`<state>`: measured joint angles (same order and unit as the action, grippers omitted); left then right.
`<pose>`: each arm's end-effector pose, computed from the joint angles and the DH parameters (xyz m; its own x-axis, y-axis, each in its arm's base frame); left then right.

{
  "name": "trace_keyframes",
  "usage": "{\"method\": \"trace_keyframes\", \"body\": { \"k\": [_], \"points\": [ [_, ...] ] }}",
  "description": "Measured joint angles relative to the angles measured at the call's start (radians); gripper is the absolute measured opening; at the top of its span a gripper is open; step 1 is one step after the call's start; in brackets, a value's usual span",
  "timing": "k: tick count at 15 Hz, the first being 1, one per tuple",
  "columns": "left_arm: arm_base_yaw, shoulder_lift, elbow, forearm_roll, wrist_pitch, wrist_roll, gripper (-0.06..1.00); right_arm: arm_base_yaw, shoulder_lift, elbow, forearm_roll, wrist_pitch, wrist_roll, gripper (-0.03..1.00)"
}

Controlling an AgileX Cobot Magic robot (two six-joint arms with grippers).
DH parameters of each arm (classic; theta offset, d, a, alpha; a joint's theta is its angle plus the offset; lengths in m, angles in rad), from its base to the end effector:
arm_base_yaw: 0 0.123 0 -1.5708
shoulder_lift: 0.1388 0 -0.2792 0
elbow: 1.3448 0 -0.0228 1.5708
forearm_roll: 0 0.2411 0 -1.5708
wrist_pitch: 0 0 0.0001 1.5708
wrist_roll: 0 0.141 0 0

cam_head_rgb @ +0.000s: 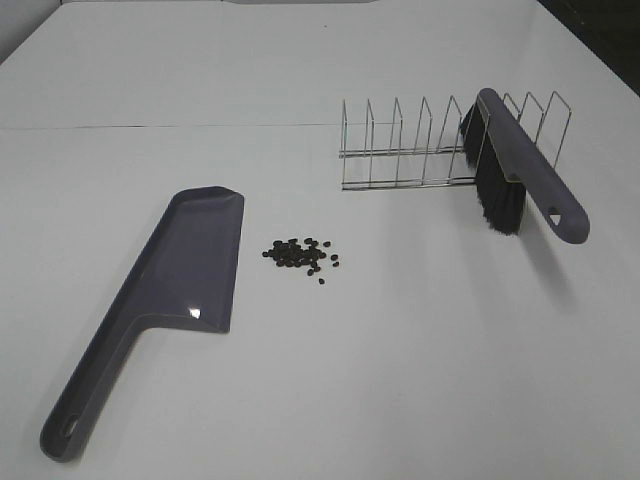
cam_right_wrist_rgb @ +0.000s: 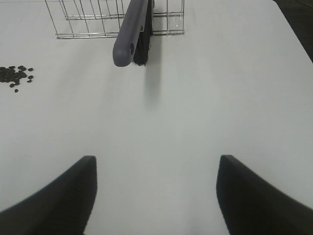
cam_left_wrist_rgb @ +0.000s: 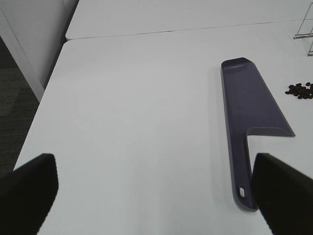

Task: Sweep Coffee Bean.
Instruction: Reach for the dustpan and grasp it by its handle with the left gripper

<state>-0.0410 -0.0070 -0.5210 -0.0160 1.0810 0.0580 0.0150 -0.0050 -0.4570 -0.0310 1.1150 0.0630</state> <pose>0.0328 -0.0033 0.2541 -0.4454 0.0688 -0.8927 0.0762 0.9963 0.0387 0.0360 -0.0034 0.2299 -0.5348 0.0413 -0.8440 0.0349 0.9990 0.0267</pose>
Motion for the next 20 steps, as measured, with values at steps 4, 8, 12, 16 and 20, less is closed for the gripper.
{"method": "trace_keyframes", "body": {
  "k": [4, 8, 12, 16, 20],
  "points": [
    [0.0, 0.0, 0.0, 0.0, 0.0, -0.001, 0.99, 0.0, 0.0, 0.0, 0.0, 0.0, 0.0, 0.6],
    [0.0, 0.0, 0.0, 0.0, 0.0, -0.001, 0.99, 0.0, 0.0, 0.0, 0.0, 0.0, 0.0, 0.6],
    [0.0, 0.0, 0.0, 0.0, 0.0, -0.001, 0.98, 0.0, 0.0, 0.0, 0.0, 0.0, 0.0, 0.6],
    [0.0, 0.0, 0.0, 0.0, 0.0, -0.001, 0.98, 0.0, 0.0, 0.0, 0.0, 0.0, 0.0, 0.6],
    [0.0, 0.0, 0.0, 0.0, 0.0, 0.0, 0.98, 0.0, 0.0, 0.0, 0.0, 0.0, 0.0, 0.6]
  ]
}}
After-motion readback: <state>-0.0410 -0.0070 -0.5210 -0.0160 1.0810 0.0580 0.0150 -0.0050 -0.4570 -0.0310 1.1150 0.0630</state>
